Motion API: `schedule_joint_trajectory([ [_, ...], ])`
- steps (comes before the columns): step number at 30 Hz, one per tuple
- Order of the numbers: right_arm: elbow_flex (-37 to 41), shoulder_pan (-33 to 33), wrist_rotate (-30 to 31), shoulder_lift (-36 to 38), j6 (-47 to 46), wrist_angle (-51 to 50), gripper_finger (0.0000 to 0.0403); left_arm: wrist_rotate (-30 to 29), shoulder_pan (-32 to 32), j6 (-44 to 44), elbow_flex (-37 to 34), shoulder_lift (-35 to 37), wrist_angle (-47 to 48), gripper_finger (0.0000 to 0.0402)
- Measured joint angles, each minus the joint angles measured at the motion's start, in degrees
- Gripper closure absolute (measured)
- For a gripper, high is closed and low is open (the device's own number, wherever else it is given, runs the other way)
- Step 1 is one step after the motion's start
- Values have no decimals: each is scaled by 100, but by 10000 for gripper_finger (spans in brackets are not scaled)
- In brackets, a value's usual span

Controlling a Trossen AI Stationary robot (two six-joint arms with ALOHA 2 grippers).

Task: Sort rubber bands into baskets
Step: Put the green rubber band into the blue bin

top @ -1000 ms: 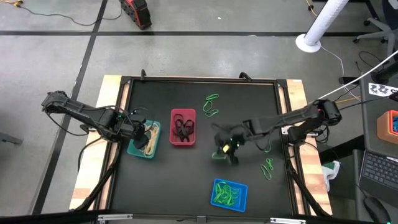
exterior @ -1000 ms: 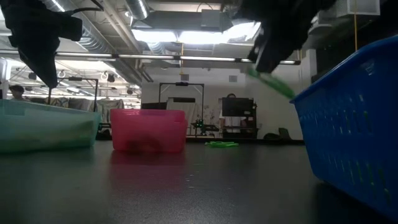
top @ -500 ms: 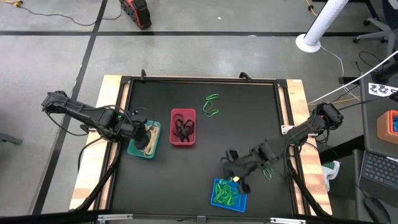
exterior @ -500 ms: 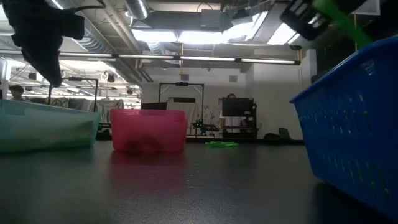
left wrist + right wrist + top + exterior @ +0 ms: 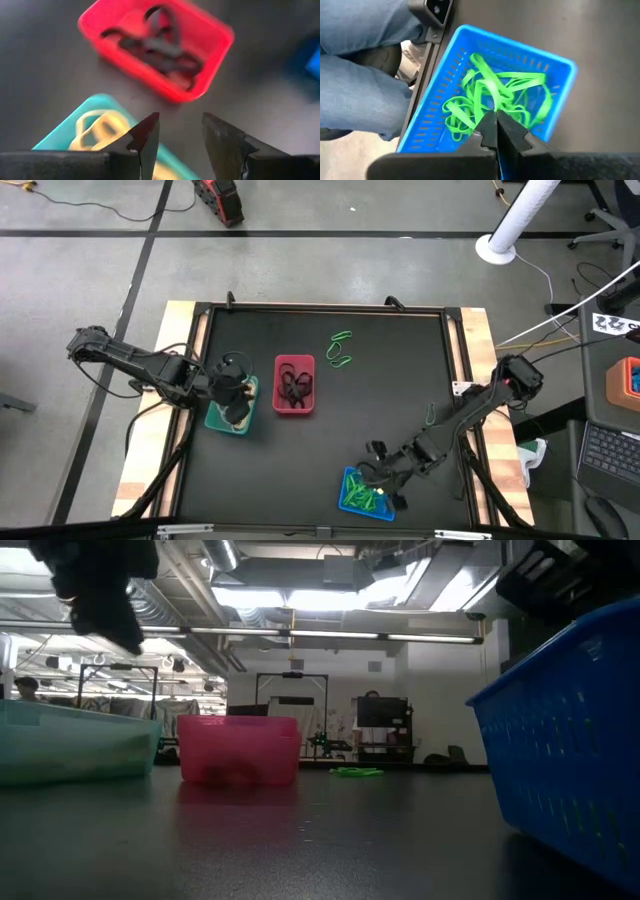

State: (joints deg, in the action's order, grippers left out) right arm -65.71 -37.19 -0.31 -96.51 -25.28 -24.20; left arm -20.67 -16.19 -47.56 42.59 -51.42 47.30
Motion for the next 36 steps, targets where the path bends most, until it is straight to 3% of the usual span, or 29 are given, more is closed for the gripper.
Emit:
schedule_joint_trajectory([
  [6,0,7,-64,-164,0,60,398,-15,-7,765,2,-195,-1431,257],
  [13,0,9,-12,-174,2,61,357,9,105,2008,112,-1174,-3158,257],
  [24,0,20,-31,-174,4,56,241,410,952,3755,1702,-3246,-3309,257],
  [29,0,20,-114,11,6,35,221,426,1416,4626,2400,-4173,-3303,257],
  [36,0,20,247,752,27,6,220,1020,2094,5229,3159,-5402,-3308,257],
])
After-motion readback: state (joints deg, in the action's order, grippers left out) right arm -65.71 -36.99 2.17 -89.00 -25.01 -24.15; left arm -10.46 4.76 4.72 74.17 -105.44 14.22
